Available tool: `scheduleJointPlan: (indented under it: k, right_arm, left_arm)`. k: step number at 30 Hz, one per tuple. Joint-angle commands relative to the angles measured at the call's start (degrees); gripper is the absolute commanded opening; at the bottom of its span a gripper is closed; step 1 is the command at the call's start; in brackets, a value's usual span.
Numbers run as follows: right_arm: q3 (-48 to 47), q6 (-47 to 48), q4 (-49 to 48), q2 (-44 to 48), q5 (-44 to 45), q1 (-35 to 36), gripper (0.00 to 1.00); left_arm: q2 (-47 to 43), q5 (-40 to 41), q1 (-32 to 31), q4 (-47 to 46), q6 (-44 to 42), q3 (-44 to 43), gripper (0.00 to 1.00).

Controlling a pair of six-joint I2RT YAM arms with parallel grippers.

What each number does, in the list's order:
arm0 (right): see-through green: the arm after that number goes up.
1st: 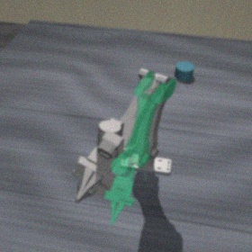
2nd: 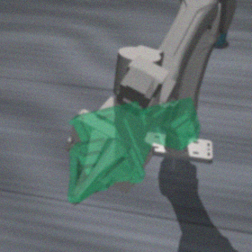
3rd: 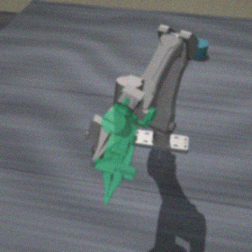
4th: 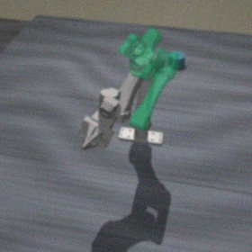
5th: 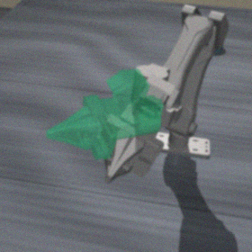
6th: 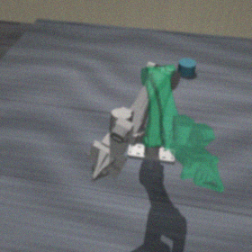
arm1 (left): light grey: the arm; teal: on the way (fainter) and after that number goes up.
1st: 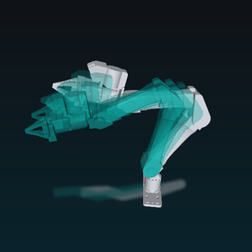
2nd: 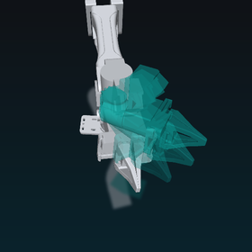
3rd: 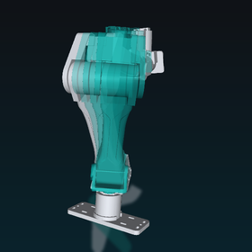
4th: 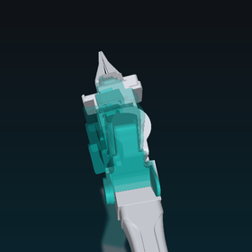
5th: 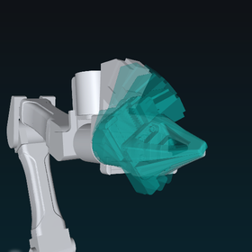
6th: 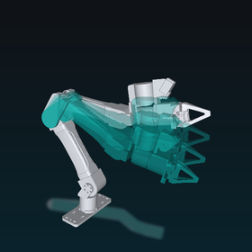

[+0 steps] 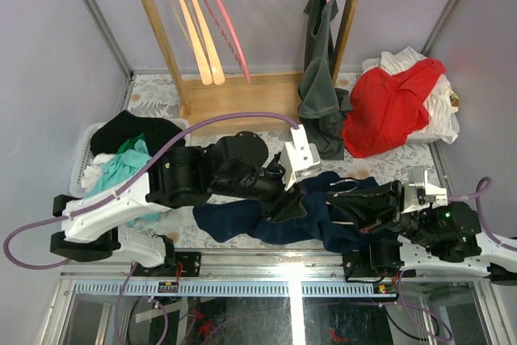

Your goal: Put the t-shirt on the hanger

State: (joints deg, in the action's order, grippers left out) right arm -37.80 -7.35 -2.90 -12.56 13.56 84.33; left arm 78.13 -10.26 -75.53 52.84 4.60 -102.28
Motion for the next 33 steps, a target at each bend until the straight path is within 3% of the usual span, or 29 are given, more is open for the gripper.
scheduleJointPlan:
  k: [1,5,10,15,17,18,23,28,33]
  right_arm:
    - [-0.71,-2.01,-11.31,-1.81,-2.08,0.7,0.0]
    - [-0.85,-2.12,-12.33,-3.07,-2.64,0.74,0.0]
    - [-0.67,-2.27,-13.44,-3.9,-2.97,0.69,0.0]
    - [-0.84,-2.25,-14.94,-5.33,-3.47,0.73,0.0]
    - [-1.13,-2.24,-15.31,-6.24,-3.6,0.74,0.0]
    - [-1.24,-2.3,-15.42,-6.65,-3.71,0.74,0.0]
    - [-1.39,-2.6,-15.97,-8.66,-3.64,0.72,0.0]
    - [-0.57,-3.25,-17.37,-10.0,-3.9,0.7,0.0]
    - [-0.69,-3.17,-17.66,-9.86,-4.01,0.74,0.0]
  left_arm:
    - [1.0,-2.54,-0.52,-0.3,-1.59,-3.01,0.38]
    - [2.17,-2.75,-0.63,-1.23,-1.72,-3.11,0.34]
    - [2.7,-2.55,-0.74,-1.79,-1.62,-2.17,0.14]
    - [2.67,-2.29,-0.96,-2.77,-1.25,-0.92,0.12]
    - [2.86,-1.18,-1.21,-2.99,-1.09,-1.09,0.0]
    - [2.82,-0.49,-1.3,-3.1,-0.97,-1.14,0.0]
    - [3.62,-0.07,-1.72,-2.79,-0.8,-2.32,0.0]
    - [3.68,1.12,-1.81,-2.08,-0.9,-2.17,0.21]
    - [2.82,1.25,-1.81,-2.84,-0.87,-0.24,0.29]
